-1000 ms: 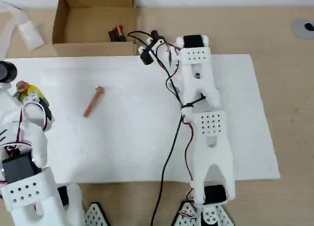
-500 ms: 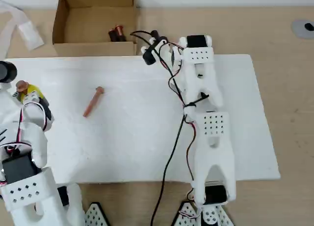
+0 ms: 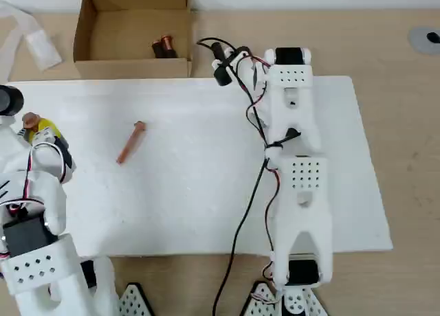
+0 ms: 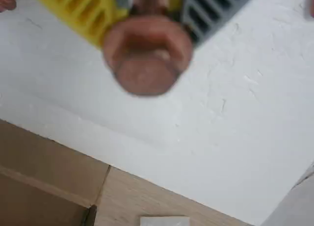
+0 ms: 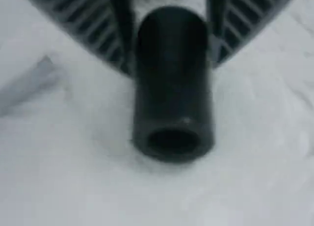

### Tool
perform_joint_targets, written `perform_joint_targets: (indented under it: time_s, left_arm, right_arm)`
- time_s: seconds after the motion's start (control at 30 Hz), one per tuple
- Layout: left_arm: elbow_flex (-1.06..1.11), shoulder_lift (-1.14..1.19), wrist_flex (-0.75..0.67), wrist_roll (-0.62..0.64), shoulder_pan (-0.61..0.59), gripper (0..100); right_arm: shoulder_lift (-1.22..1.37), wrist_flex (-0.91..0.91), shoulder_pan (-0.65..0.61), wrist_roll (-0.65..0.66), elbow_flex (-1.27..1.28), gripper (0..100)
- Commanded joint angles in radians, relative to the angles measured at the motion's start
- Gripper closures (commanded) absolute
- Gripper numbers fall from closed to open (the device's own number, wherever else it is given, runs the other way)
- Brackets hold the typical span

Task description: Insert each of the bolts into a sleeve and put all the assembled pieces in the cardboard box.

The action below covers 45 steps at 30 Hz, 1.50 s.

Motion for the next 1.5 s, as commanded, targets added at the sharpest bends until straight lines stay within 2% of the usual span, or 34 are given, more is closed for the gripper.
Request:
perform_joint_targets:
  time_s: [0.0, 0.13, 0.3, 0.6, 0.87, 0.97, 1.13, 1.33, 1.47]
  left_arm:
    - [-0.008, -0.021, -0.020, 0.003, -0.008, 99]
    - [-0.006, -0.022, -0.020, 0.003, -0.012, 99]
    - [-0.006, -0.025, -0.018, 0.003, -0.014, 99]
    - [-0.006, -0.030, -0.018, 0.003, -0.011, 99]
    - [-0.025, -0.030, -0.028, 0.003, -0.009, 99]
    - [-0.048, -0.027, -0.029, 0.003, -0.008, 99]
    - [-0.052, -0.028, -0.029, 0.003, -0.008, 99]
    - [-0.052, -0.028, -0.132, 0.003, 0.000, 99]
    - [-0.066, -0.030, -0.146, 0.003, 0.115, 99]
  right_arm:
    - [0.019, 0.021, -0.001, 0.002, 0.058, 98.9]
    - [0.018, 0.021, -0.001, -0.002, 0.054, 98.9]
    - [-0.056, 0.021, -0.025, -0.080, 0.050, 98.9]
    - [-0.406, 0.021, -0.216, -0.184, 0.054, 98.9]
    - [-0.727, 0.020, -0.446, -0.463, 0.050, 98.8]
    - [-0.842, 0.021, -0.507, -0.628, 0.067, 98.8]
    - [-1.070, 0.020, -0.581, -0.736, 0.162, 98.8]
    - [-1.354, 0.020, -0.697, -0.801, 0.409, 98.9]
    - [-1.498, -0.029, -0.717, -0.853, 0.656, 98.9]
